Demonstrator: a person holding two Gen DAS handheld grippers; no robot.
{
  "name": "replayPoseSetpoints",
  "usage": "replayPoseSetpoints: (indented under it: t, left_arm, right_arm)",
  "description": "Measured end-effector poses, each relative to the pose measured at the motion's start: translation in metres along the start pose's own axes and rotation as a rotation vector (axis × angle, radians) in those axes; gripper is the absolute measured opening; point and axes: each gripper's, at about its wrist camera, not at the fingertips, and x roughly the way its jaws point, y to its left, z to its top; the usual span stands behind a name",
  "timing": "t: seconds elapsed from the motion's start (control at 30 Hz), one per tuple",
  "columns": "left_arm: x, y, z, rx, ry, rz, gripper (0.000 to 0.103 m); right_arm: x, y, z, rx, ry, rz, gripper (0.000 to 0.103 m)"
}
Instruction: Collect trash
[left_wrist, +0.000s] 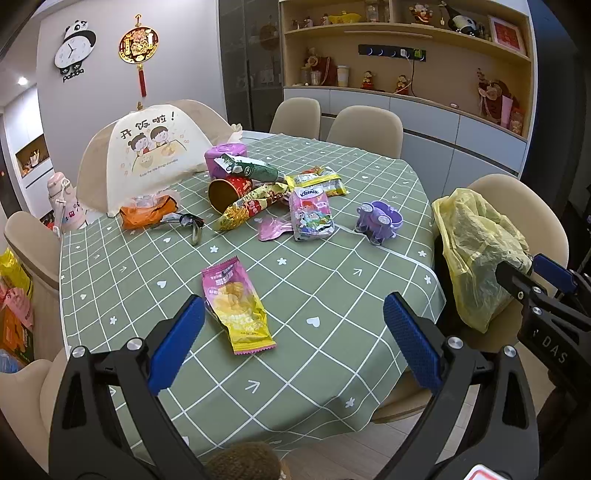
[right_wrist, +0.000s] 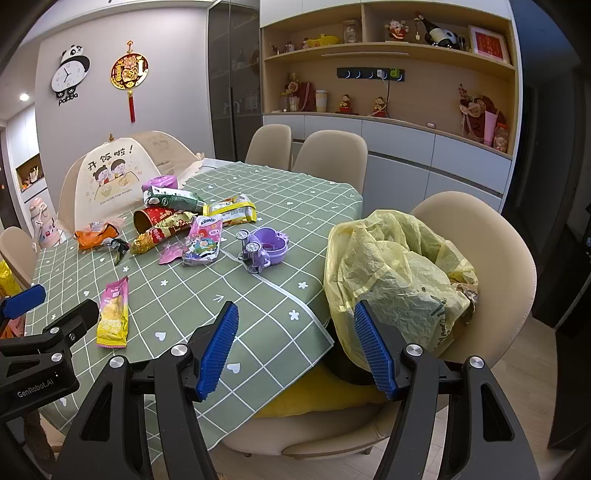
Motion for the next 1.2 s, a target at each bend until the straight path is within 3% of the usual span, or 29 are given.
replayPoseSetpoints:
  t: [1.2]
  left_arm:
    - [0.0015,-0.0026,0.0005,-0.011,-0.001,0.004,0.093]
  right_arm:
    - [0.0038,-0.0015,-0.0007,0.005,0.002,0.002,0.062]
